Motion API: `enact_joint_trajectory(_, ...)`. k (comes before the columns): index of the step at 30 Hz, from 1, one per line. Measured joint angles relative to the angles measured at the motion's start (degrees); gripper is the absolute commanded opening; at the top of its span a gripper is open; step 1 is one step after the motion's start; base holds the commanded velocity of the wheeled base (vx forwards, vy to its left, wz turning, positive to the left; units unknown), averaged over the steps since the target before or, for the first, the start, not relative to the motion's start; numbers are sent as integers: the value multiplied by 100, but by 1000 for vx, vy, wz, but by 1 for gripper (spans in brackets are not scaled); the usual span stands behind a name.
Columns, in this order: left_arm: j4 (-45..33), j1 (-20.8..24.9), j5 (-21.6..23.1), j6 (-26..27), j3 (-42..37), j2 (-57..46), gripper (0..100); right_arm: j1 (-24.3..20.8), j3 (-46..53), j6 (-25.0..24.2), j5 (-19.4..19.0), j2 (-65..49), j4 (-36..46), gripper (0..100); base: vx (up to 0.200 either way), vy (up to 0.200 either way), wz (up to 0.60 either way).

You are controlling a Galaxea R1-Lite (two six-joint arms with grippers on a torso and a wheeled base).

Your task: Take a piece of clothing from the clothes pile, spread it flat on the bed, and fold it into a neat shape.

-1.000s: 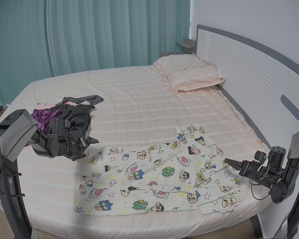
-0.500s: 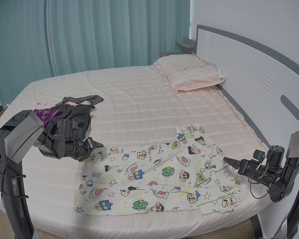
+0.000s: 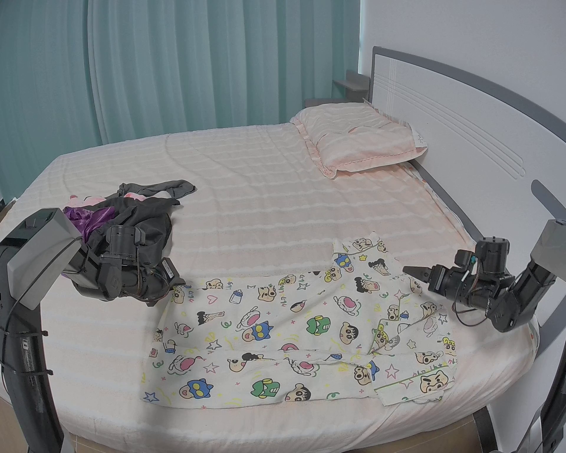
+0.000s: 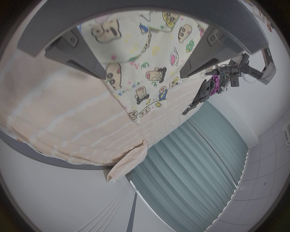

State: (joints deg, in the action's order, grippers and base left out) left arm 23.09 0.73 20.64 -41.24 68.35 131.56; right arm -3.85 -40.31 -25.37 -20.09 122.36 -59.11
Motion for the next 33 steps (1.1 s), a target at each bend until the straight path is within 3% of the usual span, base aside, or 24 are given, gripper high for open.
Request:
enact_joint_trajectory(10, 0, 37, -356, -408, 80, -188, 0, -57, -1803, 77, 35, 700, 1348, 100, 0, 0, 0)
enact_joint_trajectory(22, -22, 124, -512, -835, 210, -286, 0, -99, -3441, 202, 362, 1532, 2298, 100, 0, 0, 0)
enact_joint_trajectory(33, -51, 135, -545, -909, 193, -363, 0, -408, -4515, 222, 424, 2109, 2981, 100, 0, 0, 0)
